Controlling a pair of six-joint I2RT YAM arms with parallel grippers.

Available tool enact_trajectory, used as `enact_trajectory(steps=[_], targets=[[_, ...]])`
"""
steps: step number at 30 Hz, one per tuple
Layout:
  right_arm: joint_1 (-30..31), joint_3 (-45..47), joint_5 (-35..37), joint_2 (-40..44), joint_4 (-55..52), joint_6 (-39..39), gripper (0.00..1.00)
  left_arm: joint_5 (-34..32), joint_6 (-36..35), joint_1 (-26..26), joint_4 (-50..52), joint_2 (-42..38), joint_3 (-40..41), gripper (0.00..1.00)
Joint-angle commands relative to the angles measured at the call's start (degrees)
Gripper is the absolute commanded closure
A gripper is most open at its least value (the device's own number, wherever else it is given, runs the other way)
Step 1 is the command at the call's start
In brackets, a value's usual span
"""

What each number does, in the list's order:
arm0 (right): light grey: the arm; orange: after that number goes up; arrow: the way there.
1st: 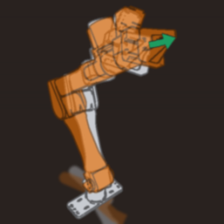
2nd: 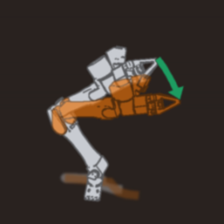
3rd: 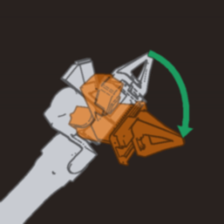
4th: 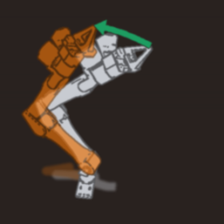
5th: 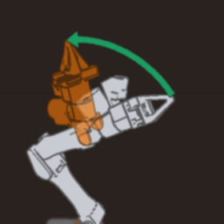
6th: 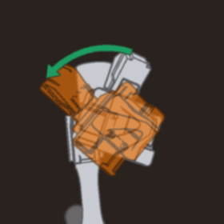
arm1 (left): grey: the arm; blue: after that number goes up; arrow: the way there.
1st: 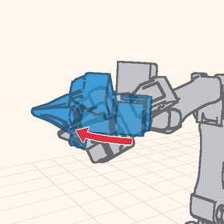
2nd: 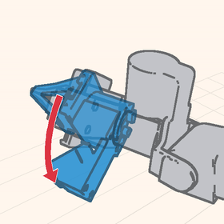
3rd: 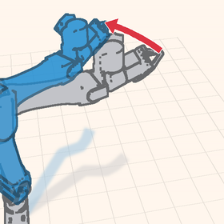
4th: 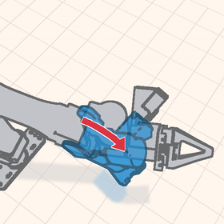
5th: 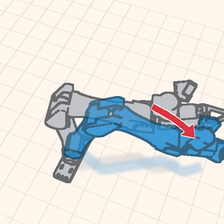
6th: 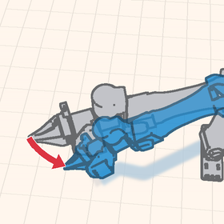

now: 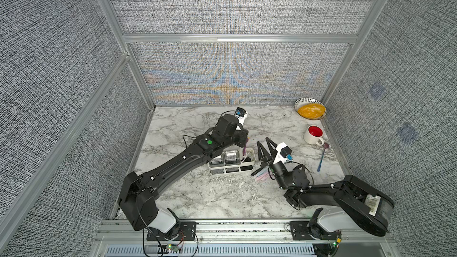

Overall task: Place the toothbrush into the toothbrush holder
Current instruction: Place the toothbrush in the toothbrush holder.

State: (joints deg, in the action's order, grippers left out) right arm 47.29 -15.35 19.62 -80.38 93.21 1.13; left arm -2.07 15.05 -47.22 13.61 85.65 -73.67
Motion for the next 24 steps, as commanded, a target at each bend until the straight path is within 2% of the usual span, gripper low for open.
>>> enact_trajectory(steps=[1,6,15,24], targets=[[0.0,1.1,1.5,0.9,7.0,-0.4,0.51,-2.9,-0.2,-0.7,-2.3,-0.3,1.1,1.0],[0.1,2.6,1.3,3.0,5.1,0.2,0.51,-5.3,-1.2,-1.4,-7.9,-1.4,4.5,1.0],[0.0,2.7,2.2,5.4,0.9,0.2,0.51,-6.3,-2.2,-2.8,-8.1,-0.1,2.8,1.0],[0.1,4.4,2.0,4.7,2.3,1.5,0.51,-9.7,-4.4,-4.3,-10.2,1.1,4.2,1.0]])
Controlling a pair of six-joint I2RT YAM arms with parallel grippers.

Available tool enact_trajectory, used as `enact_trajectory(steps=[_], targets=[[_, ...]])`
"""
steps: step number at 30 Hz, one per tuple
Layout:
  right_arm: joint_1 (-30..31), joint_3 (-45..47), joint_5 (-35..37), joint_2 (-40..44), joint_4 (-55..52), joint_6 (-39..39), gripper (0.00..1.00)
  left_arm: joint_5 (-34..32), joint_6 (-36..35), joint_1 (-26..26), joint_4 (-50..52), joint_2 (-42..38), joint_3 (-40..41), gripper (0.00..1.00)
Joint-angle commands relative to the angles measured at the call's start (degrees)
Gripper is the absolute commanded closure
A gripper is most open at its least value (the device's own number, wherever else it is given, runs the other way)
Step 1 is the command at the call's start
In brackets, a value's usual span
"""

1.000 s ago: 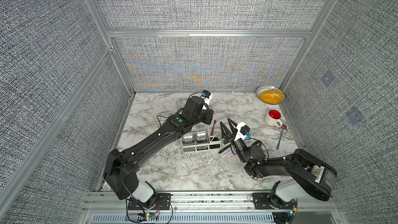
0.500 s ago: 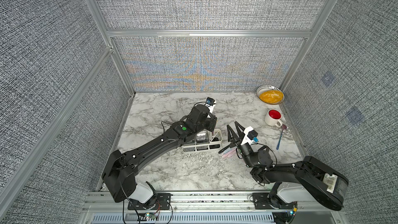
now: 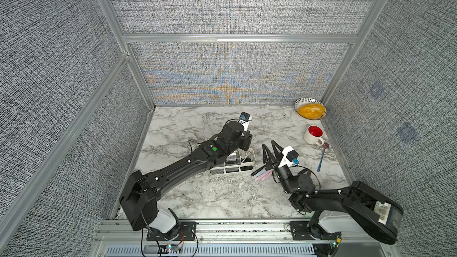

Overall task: Place the toothbrush into the toothbrush holder
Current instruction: Place the toothbrush in the toothbrush holder.

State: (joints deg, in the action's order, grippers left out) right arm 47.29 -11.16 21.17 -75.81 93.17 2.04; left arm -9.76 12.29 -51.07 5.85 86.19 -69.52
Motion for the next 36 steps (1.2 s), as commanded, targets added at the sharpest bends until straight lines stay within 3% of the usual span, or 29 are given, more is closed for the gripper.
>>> enact_trajectory(steps=[1,12,36], targets=[[0.1,0.4,0.4,0.3,2.2,0.6,0.51,-2.6,-2.0,-0.7,-2.6,0.8,0.1,1.0],[0.1,1.9,1.1,4.3,-2.4,0.7,0.51,-10.9,-5.1,-4.5,-8.5,3.9,4.3,1.0],[0.2,3.8,1.6,5.5,-5.8,2.0,0.51,-22.8,1.7,-6.2,-24.1,0.3,18.5,1.0]])
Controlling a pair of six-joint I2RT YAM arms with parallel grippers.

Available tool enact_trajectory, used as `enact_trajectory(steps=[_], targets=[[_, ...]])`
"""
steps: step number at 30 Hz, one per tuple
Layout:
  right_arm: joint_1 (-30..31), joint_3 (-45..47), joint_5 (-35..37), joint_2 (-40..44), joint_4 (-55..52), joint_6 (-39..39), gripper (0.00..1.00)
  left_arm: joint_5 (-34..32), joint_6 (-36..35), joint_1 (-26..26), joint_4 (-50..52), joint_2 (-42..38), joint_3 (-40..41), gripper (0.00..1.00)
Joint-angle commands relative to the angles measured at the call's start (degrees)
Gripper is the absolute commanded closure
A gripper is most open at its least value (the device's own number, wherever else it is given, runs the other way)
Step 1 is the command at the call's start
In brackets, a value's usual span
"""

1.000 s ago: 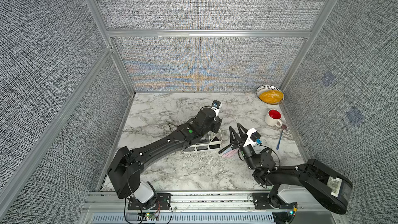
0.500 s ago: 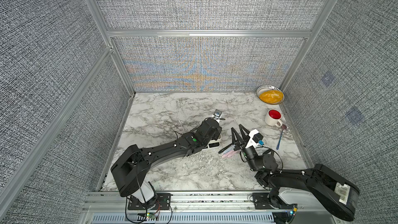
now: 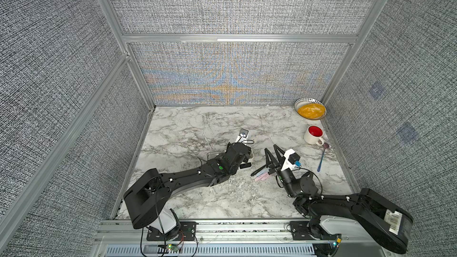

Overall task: Place the toothbrush into the toothbrush holder
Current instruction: Place the toothbrush in the toothbrush holder.

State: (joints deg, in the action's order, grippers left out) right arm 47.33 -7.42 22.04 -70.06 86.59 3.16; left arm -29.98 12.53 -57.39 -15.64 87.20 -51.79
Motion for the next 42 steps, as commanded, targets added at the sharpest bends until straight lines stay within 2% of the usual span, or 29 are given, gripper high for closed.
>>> enact_trajectory(steps=[1,23,38,42], targets=[[0.1,0.1,0.8,-0.3,0.8,0.9,0.51,-3.0,1.6,0.0,-3.0,-0.9,1.2,1.0],[0.6,0.2,2.2,0.2,-0.6,0.5,0.51,-5.3,3.4,-0.3,-6.6,0.7,4.9,1.0],[0.7,0.5,3.0,1.0,-1.7,-0.1,0.51,-6.2,5.6,-0.4,-5.2,1.6,4.9,0.99],[0.7,0.7,3.0,1.1,-2.0,-0.2,0.51,-7.3,5.5,-0.4,-4.0,1.0,4.7,0.94]])
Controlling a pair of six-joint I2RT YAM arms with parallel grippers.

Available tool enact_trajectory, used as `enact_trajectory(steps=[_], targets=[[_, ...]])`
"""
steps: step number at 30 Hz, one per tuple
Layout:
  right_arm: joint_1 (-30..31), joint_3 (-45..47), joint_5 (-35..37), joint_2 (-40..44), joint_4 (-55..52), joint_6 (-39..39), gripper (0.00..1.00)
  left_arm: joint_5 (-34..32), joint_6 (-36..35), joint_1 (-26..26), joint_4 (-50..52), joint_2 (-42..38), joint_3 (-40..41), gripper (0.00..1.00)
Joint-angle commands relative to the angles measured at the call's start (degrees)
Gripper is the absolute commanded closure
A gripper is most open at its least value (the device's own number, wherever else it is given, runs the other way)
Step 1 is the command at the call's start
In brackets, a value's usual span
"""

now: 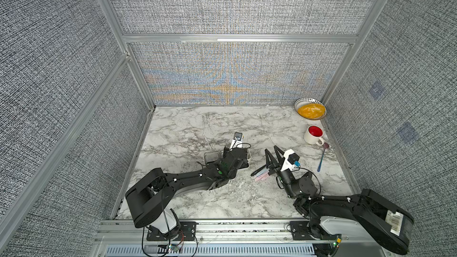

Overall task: Place the toothbrush into the toothbrush holder
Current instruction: Place the toothbrush in the toothbrush holder.

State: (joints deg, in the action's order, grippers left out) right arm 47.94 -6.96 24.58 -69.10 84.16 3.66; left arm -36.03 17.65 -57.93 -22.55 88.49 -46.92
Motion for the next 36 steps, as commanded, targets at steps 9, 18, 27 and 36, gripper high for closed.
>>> enact_trajectory(steps=[9,18,27,36], targets=[[0.1,0.2,0.4,0.4,-0.1,-0.8,0.51,-2.3,0.2,0.1,4.9,-1.6,-0.4,0.72],[0.0,-0.3,0.2,0.4,-0.7,-0.9,0.5,-1.9,0.1,0.1,7.6,-3.8,-1.6,0.46],[0.0,-3.9,4.0,7.1,-16.3,1.6,0.44,-2.7,0.6,0.1,15.3,-7.8,-4.0,0.32],[-4.4,-20.6,15.1,17.3,-74.1,24.0,0.34,-9.1,2.9,0.1,25.8,-16.2,-5.9,0.24]])
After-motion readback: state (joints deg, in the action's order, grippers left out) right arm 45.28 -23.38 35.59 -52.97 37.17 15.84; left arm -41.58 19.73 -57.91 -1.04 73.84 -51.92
